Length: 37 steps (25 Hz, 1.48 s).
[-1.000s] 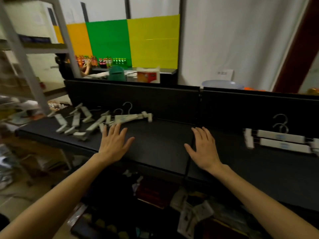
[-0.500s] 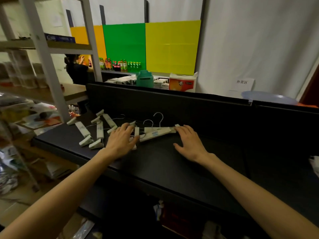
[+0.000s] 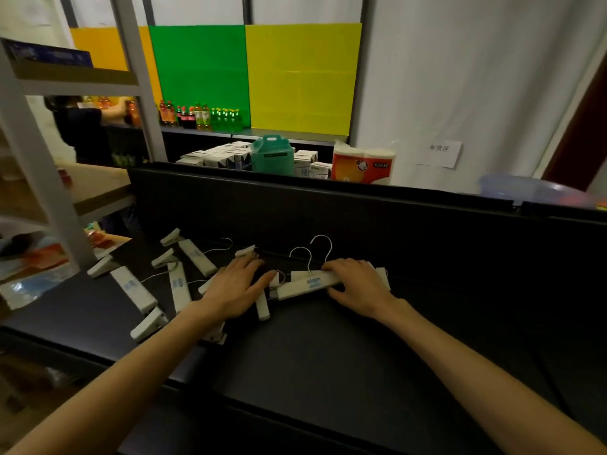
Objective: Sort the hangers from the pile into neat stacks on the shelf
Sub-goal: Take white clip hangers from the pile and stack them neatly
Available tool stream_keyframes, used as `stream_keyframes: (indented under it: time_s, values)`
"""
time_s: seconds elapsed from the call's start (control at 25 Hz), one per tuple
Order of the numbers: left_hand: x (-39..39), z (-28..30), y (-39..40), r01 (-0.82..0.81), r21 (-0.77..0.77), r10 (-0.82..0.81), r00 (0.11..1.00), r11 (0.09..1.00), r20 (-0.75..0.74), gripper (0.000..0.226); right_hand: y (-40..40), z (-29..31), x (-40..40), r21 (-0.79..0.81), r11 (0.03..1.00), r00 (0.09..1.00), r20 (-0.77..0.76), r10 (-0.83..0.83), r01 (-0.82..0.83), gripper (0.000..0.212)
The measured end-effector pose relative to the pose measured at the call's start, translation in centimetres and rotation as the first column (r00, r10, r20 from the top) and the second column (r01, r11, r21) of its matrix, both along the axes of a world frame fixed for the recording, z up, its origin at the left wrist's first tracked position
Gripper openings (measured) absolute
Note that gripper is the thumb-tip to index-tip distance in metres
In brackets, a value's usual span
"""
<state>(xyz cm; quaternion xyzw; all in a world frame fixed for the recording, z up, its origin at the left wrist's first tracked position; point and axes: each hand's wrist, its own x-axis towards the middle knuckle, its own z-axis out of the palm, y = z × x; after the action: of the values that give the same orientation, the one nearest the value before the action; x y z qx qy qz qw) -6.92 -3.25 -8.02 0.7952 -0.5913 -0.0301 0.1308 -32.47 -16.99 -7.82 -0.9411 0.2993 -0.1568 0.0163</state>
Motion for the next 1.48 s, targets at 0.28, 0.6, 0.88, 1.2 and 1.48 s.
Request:
stream_keyframes:
  time_s: [0.28, 0.6, 0.88, 1.2, 1.48]
  values:
    - [2.2, -0.6, -0.8, 0.025, -0.072, -0.024, 1.000, 0.997, 0.020, 0.050, 3.6, -0.1, -2.1, -0.015, 0.982, 0.977, 0.104, -0.184, 0.187, 0.038]
    - [1.9, 1.2, -0.9, 0.141, -0.123, -0.105, 0.960, 0.982, 0.261, 0.055, 8.8, -0.5, -7.0, 0.053, 0.925, 0.918, 0.114, -0.379, 0.375, 0.049]
    - [-10.0, 2.8, -0.1, 0.509, -0.006, -0.498, 0.841, 0.861, -0.210, 0.043, 12.9, -0.9, -13.3, 0.028, 0.888, 0.856, 0.255, -0.450, 0.459, 0.038]
    - [-26.9, 1.9, -0.7, 0.611, -0.078, -0.544, 0.629, 0.788, -0.555, 0.012, 15.7, -0.4, -31.6, 0.006, 0.857, 0.828, 0.253, -0.500, 0.515, 0.040]
    - [-46.8, 2.1, -2.4, 0.579, -0.055, -0.475, 0.606, 0.814, -0.638, 0.022, 15.3, 0.3, -49.7, -0.020, 0.827, 0.801, 0.267, -0.536, 0.561, 0.041]
